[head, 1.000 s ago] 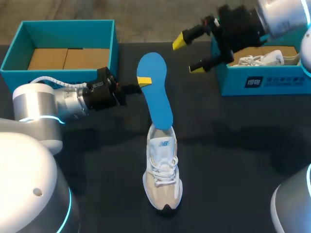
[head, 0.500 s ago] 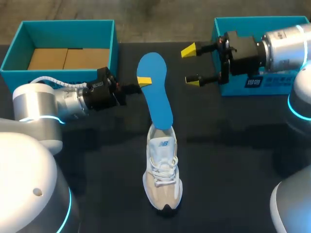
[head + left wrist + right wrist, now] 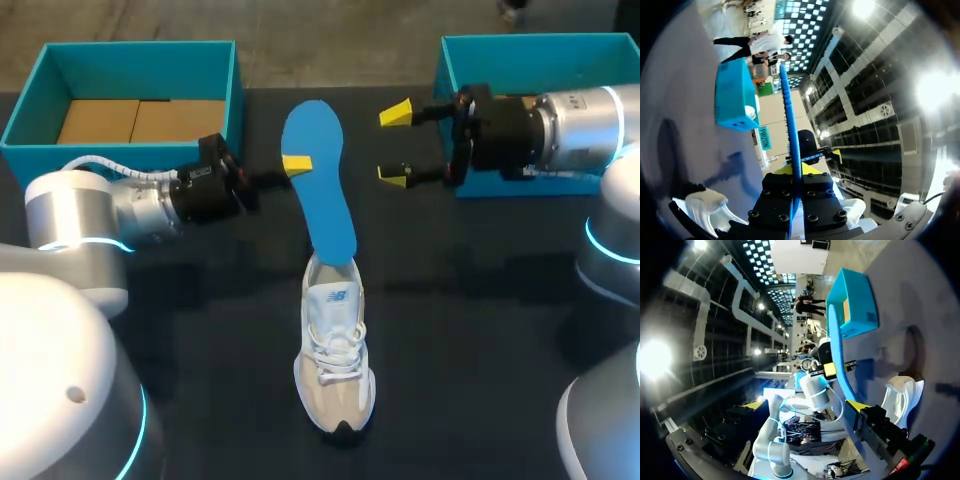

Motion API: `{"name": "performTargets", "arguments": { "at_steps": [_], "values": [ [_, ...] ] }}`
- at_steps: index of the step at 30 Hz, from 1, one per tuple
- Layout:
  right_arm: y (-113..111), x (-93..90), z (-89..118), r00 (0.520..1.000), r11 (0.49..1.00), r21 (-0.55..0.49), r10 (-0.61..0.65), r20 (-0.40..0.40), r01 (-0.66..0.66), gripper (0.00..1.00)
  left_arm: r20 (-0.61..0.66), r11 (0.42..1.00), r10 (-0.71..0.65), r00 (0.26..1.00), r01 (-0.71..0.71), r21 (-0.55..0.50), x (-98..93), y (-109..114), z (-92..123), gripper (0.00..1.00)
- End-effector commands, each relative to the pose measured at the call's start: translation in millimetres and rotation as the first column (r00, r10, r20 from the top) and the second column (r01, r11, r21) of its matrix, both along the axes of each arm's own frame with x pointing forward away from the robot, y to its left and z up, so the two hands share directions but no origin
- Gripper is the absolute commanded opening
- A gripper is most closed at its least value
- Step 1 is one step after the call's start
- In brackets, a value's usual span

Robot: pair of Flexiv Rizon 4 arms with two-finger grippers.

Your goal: Take the shoe out of the shoebox, open the shoe tongue, remove and reinsert the insole, then place the shoe into the shoebox

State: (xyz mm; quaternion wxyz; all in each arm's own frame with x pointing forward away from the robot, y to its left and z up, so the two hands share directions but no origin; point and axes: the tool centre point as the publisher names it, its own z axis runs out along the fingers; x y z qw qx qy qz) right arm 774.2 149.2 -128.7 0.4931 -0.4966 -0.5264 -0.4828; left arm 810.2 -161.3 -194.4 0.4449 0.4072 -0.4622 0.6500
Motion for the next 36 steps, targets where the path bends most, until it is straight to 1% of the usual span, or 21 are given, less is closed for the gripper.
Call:
{"name": "performTargets", "arguments": {
  "at_steps": [1, 5, 6, 8, 10, 11, 12, 13, 14, 16, 17, 20, 21, 22, 23, 25, 27, 31, 32, 33, 36],
  "values": [
    [1.1, 5.3, 2.0, 1.000, 1.000, -0.008, 0.010, -0.002, -0.010, 1.00, 0.135, 0.999, 0.025, 0.991, -0.021, -0.027, -0.9, 12.5, 7.7, 0.00],
    [1.1, 5.3, 2.0, 1.000, 1.000, -0.008, 0.010, -0.002, -0.010, 1.00, 0.325, 0.998, 0.038, 0.945, -0.022, -0.053, 2.9, 19.9, 16.4, 0.00],
    [1.1, 5.3, 2.0, 1.000, 1.000, -0.008, 0.010, -0.002, -0.010, 1.00, 0.390, 0.998, 0.058, 0.919, -0.042, -0.049, 7.0, 19.9, 16.6, 0.00],
    [1.1, 5.3, 2.0, 1.000, 1.000, -0.008, 0.010, -0.002, -0.010, 1.00, 0.469, 0.998, 0.067, 0.881, -0.065, -0.021, 15.8, 20.5, 17.6, 0.00],
    [1.1, 5.3, 2.0, 1.000, 1.000, -0.008, 0.010, -0.002, -0.010, 1.00, 0.579, 0.994, 0.084, 0.811, -0.105, 0.002, 20.9, 23.6, 22.4, 0.00],
    [1.1, 5.3, 2.0, 1.000, 1.000, -0.008, 0.010, -0.002, -0.010, 1.00, 0.610, 0.993, 0.090, 0.787, -0.115, 0.003, 22.5, 25.6, 25.6, 0.00],
    [1.1, 5.3, 2.0, 1.000, 1.000, -0.008, 0.010, -0.002, -0.010, 1.00, 0.682, 0.990, 0.095, 0.725, -0.143, 0.015, 22.5, 27.9, 29.5, 0.00],
    [1.1, 5.3, 2.0, 1.000, 1.000, -0.008, 0.010, -0.002, -0.010, 1.00, 0.760, 0.981, 0.089, 0.644, -0.188, 0.044, 20.6, 28.5, 31.3, 0.00],
    [1.1, 5.3, 2.0, 1.000, 1.000, -0.008, 0.010, -0.002, -0.010, 1.00, 0.806, 0.979, 0.078, 0.586, -0.198, 0.049, 18.4, 29.7, 33.6, 0.00],
    [1.1, 5.3, 2.0, 1.000, 1.000, -0.008, 0.010, -0.002, -0.010, 1.00, 0.904, 0.965, 0.049, 0.424, -0.254, 0.067, 15.7, 31.1, 37.4, 0.00],
    [1.1, 5.3, 2.0, 1.000, 1.000, -0.008, 0.010, -0.002, -0.010, 1.00, 0.940, 0.965, 0.032, 0.341, -0.257, 0.060, 11.9, 32.4, 41.0, 0.00],
    [1.1, 5.3, 2.0, 1.000, 1.000, -0.008, 0.010, -0.002, -0.010, 1.00, 0.986, 0.967, 0.002, 0.166, -0.250, 0.041, 4.4, 36.3, 50.2, 0.00],
    [1.1, 5.3, 2.0, 1.000, 1.000, -0.008, 0.010, -0.002, -0.010, 1.00, 0.998, 0.966, -0.024, 0.050, -0.257, 0.036, 0.5, 39.1, 54.5, 0.00],
    [1.1, 5.3, 2.0, 1.000, 1.000, -0.008, 0.010, -0.002, -0.010, 1.00, 0.999, 0.962, -0.043, -0.018, -0.270, 0.036, -1.4, 39.8, 55.5, 0.00],
    [1.1, 5.3, 2.0, 1.000, 1.000, -0.008, 0.010, -0.002, -0.010, 1.00, 0.991, 0.962, -0.068, -0.112, -0.270, 0.035, -4.6, 41.4, 57.3, 0.00],
    [1.1, 5.3, 2.0, 1.000, 1.000, -0.008, 0.010, -0.002, -0.010, 1.00, 0.968, 0.958, -0.105, -0.227, -0.285, 0.037, -7.9, 42.9, 61.6, 0.00],
    [1.1, 5.3, 2.0, 1.000, 1.000, -0.008, 0.010, -0.002, -0.010, 1.00, 0.957, 0.959, -0.115, -0.266, -0.280, 0.037, -10.0, 44.9, 66.4, 0.00],
    [1.1, 5.3, 2.0, 1.000, 1.000, -0.008, 0.010, -0.002, -0.010, 1.00, 0.901, 0.944, -0.170, -0.398, -0.328, 0.032, -8.1, 45.4, 71.6, 0.00],
    [1.1, 5.3, 2.0, 1.000, 1.000, -0.008, 0.010, -0.002, -0.010, 1.00, 0.877, 0.939, -0.188, -0.443, -0.342, 0.029, -7.4, 45.2, 71.5, 0.00],
    [1.1, 5.3, 2.0, 1.000, 1.000, -0.008, 0.010, -0.002, -0.010, 1.00, 0.864, 0.938, -0.196, -0.463, -0.346, 0.027, -5.9, 45.1, 71.0, 0.00],
    [1.1, 5.3, 2.0, 1.000, 1.000, -0.008, 0.010, -0.002, -0.010, 1.00, 0.789, 0.932, -0.214, -0.576, -0.363, -0.012, -3.8, 44.7, 70.3, 0.00]
  ]
}}
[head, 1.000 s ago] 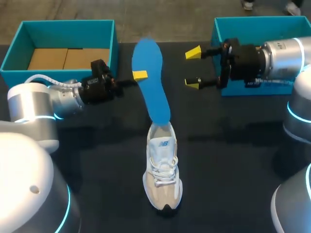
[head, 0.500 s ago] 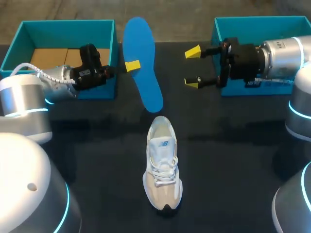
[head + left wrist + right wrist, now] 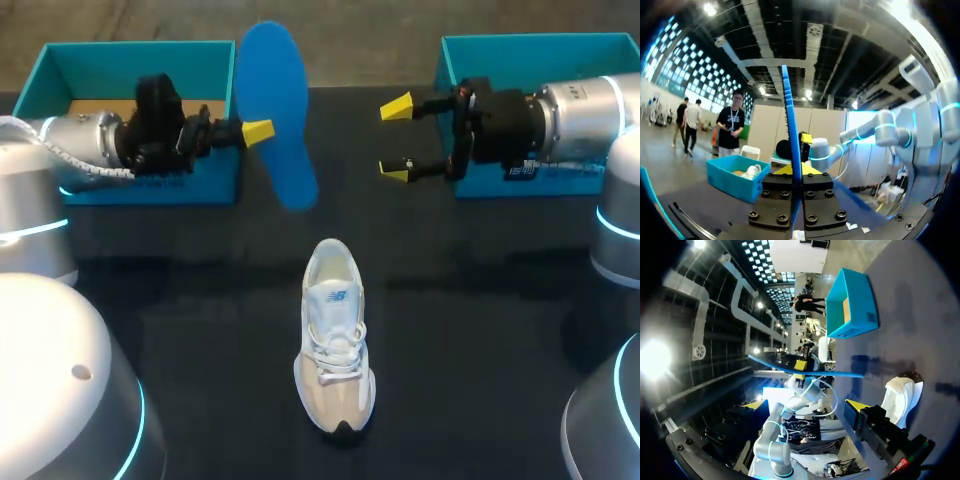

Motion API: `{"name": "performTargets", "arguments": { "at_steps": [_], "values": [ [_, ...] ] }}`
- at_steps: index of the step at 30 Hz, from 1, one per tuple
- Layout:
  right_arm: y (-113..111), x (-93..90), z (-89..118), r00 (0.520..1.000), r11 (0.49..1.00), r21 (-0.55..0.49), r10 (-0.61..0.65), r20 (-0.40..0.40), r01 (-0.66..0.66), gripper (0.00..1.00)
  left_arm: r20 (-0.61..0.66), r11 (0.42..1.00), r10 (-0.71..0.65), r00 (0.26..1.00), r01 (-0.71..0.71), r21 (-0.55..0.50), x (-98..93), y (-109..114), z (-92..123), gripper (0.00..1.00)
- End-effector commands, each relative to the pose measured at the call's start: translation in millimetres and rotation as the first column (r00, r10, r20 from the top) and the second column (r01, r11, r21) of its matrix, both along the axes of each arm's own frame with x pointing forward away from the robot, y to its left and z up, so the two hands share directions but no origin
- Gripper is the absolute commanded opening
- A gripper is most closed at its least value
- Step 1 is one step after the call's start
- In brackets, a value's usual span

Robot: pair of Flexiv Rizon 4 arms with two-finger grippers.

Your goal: Take the shoe out of the shoebox, open the shoe tongue, remove and reinsert the insole, then place the shoe into the shoebox

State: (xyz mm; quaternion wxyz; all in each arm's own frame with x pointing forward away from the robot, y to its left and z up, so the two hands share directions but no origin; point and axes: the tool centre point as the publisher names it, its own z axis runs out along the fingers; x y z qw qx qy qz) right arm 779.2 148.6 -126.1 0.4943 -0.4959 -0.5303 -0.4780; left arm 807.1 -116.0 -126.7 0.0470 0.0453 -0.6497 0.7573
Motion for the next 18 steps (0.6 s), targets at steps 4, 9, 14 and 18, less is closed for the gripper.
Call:
{"name": "performTargets", "arguments": {
  "at_steps": [4, 9, 14, 18],
  "values": [
    [1.7, 0.3, -0.5, 1.000, 1.000, -0.001, -0.001, 0.000, 0.001, 1.00, 0.948, 0.965, 0.015, 0.319, -0.254, 0.070, 1.7, -1.3, 2.7, 0.00],
    [1.7, 0.3, -0.5, 1.000, 1.000, -0.001, -0.001, 0.000, 0.001, 1.00, 0.982, 0.974, 0.021, 0.188, -0.226, 0.022, 4.3, 1.4, 6.6, 0.00],
    [1.7, 0.3, -0.5, 1.000, 1.000, -0.001, -0.001, 0.000, 0.001, 1.00, 1.000, 0.984, 0.002, 0.003, -0.179, -0.001, 9.5, 7.8, 8.3, 0.00],
    [1.7, 0.3, -0.5, 1.000, 1.000, -0.001, -0.001, 0.000, 0.001, 1.00, 0.979, 0.991, 0.031, -0.200, -0.122, -0.057, 10.9, 10.6, 15.8, 0.00]
  ]
}}
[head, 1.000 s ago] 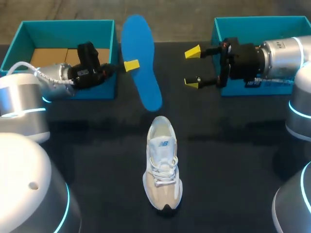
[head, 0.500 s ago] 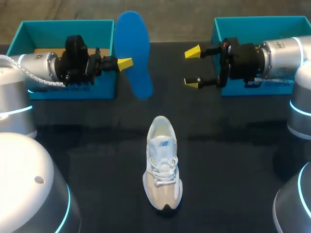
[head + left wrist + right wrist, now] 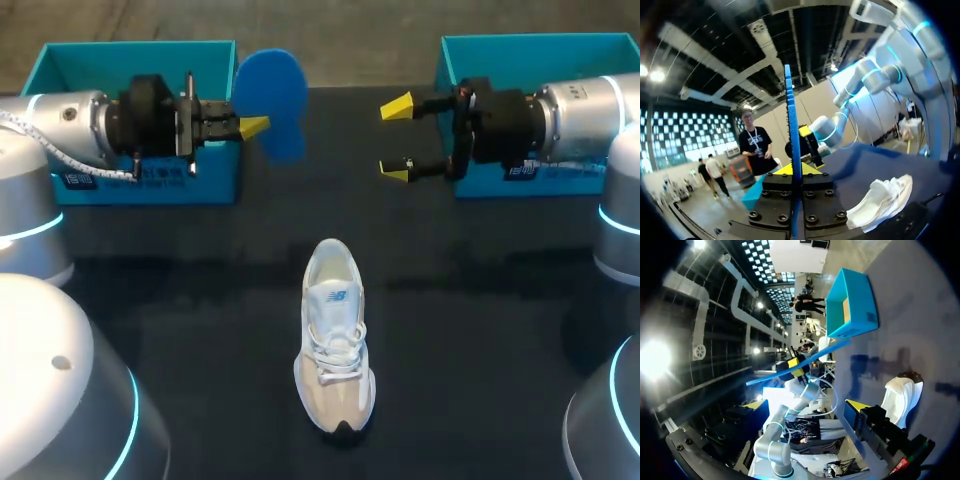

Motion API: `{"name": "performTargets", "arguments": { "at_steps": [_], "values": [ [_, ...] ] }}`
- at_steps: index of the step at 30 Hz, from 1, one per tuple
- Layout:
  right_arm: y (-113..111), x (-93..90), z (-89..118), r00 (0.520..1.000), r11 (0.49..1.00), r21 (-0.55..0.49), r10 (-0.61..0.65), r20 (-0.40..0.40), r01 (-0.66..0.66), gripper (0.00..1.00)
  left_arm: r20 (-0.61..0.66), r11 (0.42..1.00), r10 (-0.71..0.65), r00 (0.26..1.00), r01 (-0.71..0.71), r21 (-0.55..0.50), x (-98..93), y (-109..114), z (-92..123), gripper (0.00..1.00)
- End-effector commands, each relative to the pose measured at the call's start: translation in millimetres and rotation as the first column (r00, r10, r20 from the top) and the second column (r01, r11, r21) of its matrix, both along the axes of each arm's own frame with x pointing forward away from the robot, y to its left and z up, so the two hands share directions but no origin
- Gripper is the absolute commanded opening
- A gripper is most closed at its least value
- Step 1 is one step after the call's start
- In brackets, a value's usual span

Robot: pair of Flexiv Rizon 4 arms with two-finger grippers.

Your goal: Take the shoe out of the shoebox, open the shoe tongue, remove and reinsert the insole, then place the shoe into the shoebox

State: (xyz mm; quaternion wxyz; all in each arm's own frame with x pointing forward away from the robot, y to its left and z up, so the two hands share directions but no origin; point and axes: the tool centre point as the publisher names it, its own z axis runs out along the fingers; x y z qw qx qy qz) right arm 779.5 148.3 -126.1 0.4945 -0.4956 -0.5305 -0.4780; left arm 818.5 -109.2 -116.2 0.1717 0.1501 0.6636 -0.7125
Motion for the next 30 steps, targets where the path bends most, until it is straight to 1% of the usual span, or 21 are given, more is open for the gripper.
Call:
{"name": "performTargets", "arguments": {
  "at_steps": [1, 2, 3, 4, 20, 24, 25, 27, 28, 29, 30],
  "values": [
    [2.0, 0.0, -0.6, 1.000, 1.000, -0.002, -0.002, 0.000, 0.002, 1.00, 0.945, 1.000, 0.009, 0.326, -0.028, 0.000, 0.0, 4.6, 6.9, 0.00],
    [2.0, 0.0, -0.6, 1.000, 1.000, -0.002, -0.002, 0.000, 0.002, 1.00, 0.965, 1.000, 0.012, 0.262, -0.025, -0.005, 0.7, 5.3, 7.9, 0.00],
    [2.0, 0.0, -0.6, 1.000, 1.000, -0.002, -0.002, 0.000, 0.002, 1.00, 0.977, 0.999, 0.012, 0.213, -0.037, -0.004, 2.2, 5.8, 8.2, 0.00],
    [2.0, 0.0, -0.6, 1.000, 1.000, -0.002, -0.002, 0.000, 0.002, 1.00, 0.979, 0.997, 0.011, 0.203, -0.074, 0.004, 4.7, 6.0, 7.8, 0.00],
    [2.0, 0.0, -0.6, 1.000, 1.000, -0.002, -0.002, 0.000, 0.002, 1.00, 0.979, 0.997, 0.011, 0.203, -0.074, 0.004, 4.7, 6.0, 7.8, 0.00],
    [2.0, 0.0, -0.6, 1.000, 1.000, -0.002, -0.002, 0.000, 0.002, 1.00, 1.000, 0.999, -0.014, 0.025, -0.051, 0.015, 0.6, 3.4, 4.1, 0.00],
    [2.0, 0.0, -0.6, 1.000, 1.000, -0.002, -0.002, 0.000, 0.002, 1.00, 1.000, 0.999, -0.009, 0.014, -0.045, 0.010, -0.8, 2.8, 3.4, 0.00],
    [2.0, 0.0, -0.6, 1.000, 1.000, -0.002, -0.002, 0.000, 0.002, 1.00, 0.998, 0.999, -0.016, -0.065, -0.046, 0.013, -2.3, 1.4, 1.4, 0.00],
    [2.0, 0.0, -0.6, 1.000, 1.000, -0.002, -0.002, 0.000, 0.002, 1.00, 0.998, 0.999, -0.013, -0.065, -0.041, 0.010, -2.3, 1.0, 0.6, 0.00],
    [2.0, 0.0, -0.6, 1.000, 1.000, -0.002, -0.002, 0.000, 0.002, 1.00, 0.994, 0.999, -0.016, -0.110, -0.039, 0.012, -3.2, -0.2, -0.4, 0.00],
    [2.0, 0.0, -0.6, 1.000, 1.000, -0.002, -0.002, 0.000, 0.002, 1.00, 0.990, 0.999, -0.026, -0.137, -0.049, 0.020, -4.3, -0.7, -1.1, 0.00]
  ]
}}
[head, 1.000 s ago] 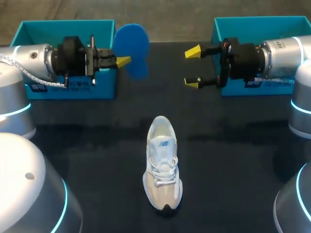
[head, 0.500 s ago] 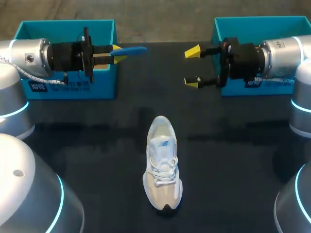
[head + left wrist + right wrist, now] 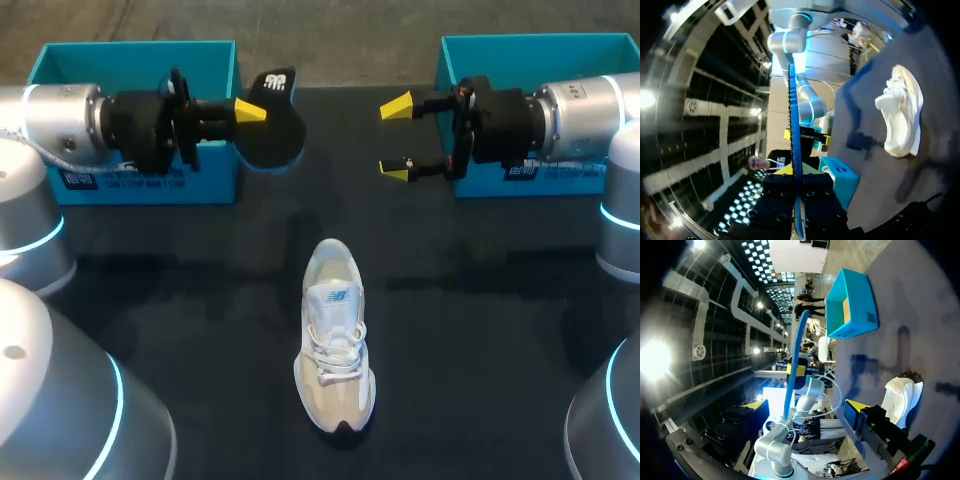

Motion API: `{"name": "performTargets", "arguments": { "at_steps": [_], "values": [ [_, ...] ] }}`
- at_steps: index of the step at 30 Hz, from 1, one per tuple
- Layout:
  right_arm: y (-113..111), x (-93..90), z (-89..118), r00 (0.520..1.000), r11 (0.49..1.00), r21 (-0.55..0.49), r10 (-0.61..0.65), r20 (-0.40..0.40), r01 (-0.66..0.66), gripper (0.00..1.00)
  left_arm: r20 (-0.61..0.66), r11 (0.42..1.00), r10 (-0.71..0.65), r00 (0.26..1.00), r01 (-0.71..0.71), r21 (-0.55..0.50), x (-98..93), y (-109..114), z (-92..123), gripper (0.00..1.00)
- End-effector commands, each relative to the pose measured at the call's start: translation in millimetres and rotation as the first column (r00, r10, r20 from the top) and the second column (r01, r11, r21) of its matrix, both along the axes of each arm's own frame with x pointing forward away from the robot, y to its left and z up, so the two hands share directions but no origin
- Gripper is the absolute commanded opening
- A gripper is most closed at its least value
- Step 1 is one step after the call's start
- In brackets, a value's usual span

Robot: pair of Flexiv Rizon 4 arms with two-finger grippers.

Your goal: Take the shoe out of the shoebox, open the shoe tongue, remove and reinsert the insole, then place the shoe into the shoebox

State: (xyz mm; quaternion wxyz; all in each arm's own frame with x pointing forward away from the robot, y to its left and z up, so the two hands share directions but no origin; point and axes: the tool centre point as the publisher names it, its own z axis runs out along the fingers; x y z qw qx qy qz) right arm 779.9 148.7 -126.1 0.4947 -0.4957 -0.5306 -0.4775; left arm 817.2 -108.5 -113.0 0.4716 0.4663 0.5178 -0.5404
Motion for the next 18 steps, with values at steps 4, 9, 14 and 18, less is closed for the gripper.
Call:
{"name": "performTargets", "arguments": {
  "at_steps": [4, 9, 14, 18],
  "values": [
    [1.6, -0.4, -0.5, 1.000, 1.000, -0.001, -0.002, 0.000, 0.002, 1.00, 0.684, 0.999, -0.013, 0.730, -0.015, 0.035, -2.2, -1.7, -8.3, 0.00],
    [1.6, -0.4, -0.5, 1.000, 1.000, -0.001, -0.002, 0.000, 0.002, 1.00, 0.696, 0.997, 0.006, 0.718, -0.056, 0.049, 2.3, -2.3, -12.4, 0.00],
    [1.6, -0.4, -0.5, 1.000, 1.000, -0.001, -0.002, 0.000, 0.002, 1.00, 0.661, 0.994, 0.041, 0.749, -0.096, 0.047, 8.5, -4.0, -12.5, 0.00],
    [1.6, -0.4, -0.5, 1.000, 1.000, -0.001, -0.002, 0.000, 0.002, 1.00, 0.632, 0.994, 0.056, 0.773, -0.105, 0.041, 10.0, -7.7, -12.3, 0.00]
  ]
}}
